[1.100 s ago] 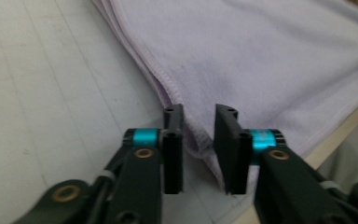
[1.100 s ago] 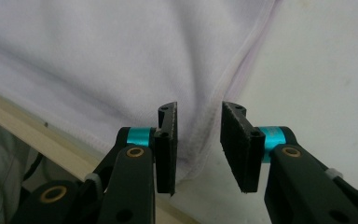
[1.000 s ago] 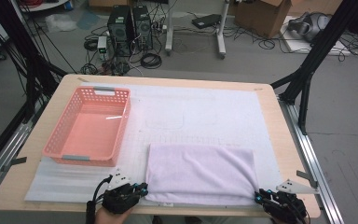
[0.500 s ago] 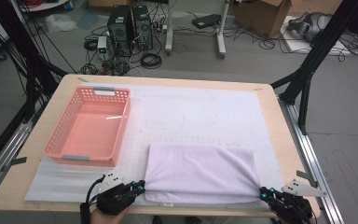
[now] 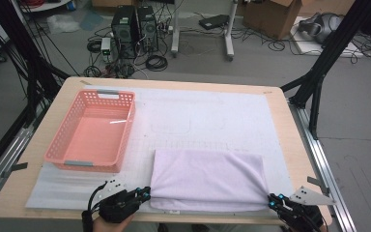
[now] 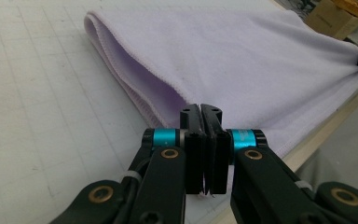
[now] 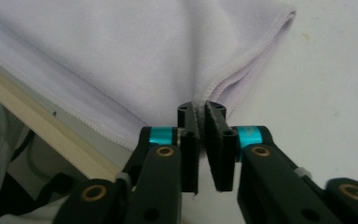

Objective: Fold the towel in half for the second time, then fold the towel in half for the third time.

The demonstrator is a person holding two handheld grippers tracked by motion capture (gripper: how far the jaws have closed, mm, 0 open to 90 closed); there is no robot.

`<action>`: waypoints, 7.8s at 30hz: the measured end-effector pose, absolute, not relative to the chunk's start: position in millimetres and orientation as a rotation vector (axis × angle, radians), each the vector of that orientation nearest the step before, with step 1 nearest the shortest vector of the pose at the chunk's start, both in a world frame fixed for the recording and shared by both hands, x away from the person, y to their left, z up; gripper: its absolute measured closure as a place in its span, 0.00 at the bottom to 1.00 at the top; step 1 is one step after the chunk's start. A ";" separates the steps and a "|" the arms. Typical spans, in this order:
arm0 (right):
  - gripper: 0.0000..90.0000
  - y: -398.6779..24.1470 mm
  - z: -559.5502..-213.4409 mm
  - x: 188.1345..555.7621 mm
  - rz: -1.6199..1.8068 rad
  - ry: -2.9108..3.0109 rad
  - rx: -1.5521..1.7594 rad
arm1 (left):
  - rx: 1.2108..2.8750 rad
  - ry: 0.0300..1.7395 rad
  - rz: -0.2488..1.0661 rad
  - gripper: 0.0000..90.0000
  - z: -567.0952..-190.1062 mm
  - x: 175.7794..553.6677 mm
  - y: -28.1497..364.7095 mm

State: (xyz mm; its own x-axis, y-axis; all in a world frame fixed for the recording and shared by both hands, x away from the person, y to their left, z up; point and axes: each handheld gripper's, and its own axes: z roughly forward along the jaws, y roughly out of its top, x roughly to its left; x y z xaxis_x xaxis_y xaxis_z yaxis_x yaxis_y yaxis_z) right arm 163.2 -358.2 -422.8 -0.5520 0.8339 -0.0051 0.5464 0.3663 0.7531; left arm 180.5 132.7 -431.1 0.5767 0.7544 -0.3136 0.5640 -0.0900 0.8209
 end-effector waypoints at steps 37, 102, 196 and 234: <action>0.72 -369.3 -411.4 165.0 1.169 2.086 1.301 | 1.775 1.046 0.351 0.66 -428.3 187.5 127.1; 0.94 -373.8 -442.3 267.4 1.185 2.244 1.505 | 1.819 1.180 0.233 0.91 -450.3 304.2 112.0; 0.19 -363.8 -411.1 267.9 1.248 2.034 1.245 | 1.791 0.888 0.327 0.25 -419.3 282.2 97.3; 0.19 -332.9 -411.0 283.4 1.295 2.123 1.157 | 1.956 1.094 0.344 0.47 -450.3 272.0 117.8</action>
State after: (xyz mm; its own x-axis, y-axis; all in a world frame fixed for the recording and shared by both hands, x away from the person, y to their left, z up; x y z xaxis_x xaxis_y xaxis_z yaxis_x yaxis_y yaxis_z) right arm 283.4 -332.9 -411.0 -0.5793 0.8110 0.0818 0.4439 0.2297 0.8661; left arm 272.0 117.8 -450.3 0.5798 0.7997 -0.1557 0.5672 -0.2590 0.7818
